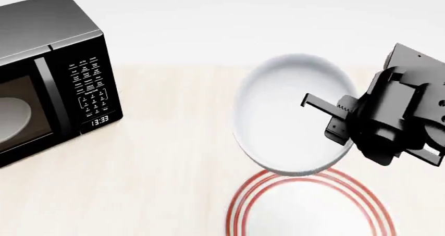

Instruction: Put the white bowl to the right of the plate.

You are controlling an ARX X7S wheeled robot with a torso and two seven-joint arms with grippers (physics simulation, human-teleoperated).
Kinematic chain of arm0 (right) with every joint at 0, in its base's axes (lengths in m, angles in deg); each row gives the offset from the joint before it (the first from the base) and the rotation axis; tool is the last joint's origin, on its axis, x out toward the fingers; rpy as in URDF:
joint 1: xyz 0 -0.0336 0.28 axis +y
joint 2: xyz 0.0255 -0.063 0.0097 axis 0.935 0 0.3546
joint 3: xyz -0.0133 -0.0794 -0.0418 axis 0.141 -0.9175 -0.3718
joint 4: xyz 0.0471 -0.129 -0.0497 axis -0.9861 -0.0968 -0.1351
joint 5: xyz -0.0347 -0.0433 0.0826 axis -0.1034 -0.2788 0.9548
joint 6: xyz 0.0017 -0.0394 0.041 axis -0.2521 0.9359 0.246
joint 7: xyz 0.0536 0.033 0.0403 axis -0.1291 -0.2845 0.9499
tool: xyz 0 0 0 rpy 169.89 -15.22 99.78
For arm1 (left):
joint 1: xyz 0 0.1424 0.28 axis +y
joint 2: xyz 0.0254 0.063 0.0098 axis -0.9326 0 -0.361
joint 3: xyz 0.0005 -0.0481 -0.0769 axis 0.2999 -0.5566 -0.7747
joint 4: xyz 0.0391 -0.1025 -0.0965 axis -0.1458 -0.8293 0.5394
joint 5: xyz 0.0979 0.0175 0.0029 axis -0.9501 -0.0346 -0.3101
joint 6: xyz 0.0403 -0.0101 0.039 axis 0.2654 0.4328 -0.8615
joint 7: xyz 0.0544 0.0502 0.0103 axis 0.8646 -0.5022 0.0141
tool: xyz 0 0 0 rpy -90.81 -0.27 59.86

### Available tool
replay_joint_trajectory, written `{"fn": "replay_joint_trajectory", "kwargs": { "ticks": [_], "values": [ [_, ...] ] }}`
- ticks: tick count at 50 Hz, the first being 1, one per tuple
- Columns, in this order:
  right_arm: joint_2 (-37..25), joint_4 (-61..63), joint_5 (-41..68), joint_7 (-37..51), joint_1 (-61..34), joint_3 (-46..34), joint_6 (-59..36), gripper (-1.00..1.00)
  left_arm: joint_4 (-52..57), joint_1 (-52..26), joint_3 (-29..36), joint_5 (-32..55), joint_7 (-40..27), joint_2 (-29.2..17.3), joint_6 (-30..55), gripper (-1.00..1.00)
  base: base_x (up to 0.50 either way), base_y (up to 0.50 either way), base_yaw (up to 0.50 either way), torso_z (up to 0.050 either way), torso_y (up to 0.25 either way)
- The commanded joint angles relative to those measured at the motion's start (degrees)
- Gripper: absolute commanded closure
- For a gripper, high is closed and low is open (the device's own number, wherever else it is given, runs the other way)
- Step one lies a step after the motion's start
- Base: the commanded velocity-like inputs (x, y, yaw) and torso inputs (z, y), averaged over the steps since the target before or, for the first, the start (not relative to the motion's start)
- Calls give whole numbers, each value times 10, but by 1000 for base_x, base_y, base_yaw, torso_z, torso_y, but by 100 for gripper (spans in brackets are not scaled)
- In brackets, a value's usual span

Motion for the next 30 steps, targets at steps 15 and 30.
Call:
{"fn": "replay_joint_trajectory", "kwargs": {
  "ticks": [15, 30],
  "values": [
    [9, -318, 107, -113, 18, -69, -119, 100, -4, -6, 12, -6, -7, -4, 6, -100, 0, 0, 0, 0, 1],
    [-35, -318, 273, -144, 12, -230, -115, 100, -2, -5, 16, -7, -12, -6, 8, -100, 0, 0, 0, 0, 0]
  ]
}}
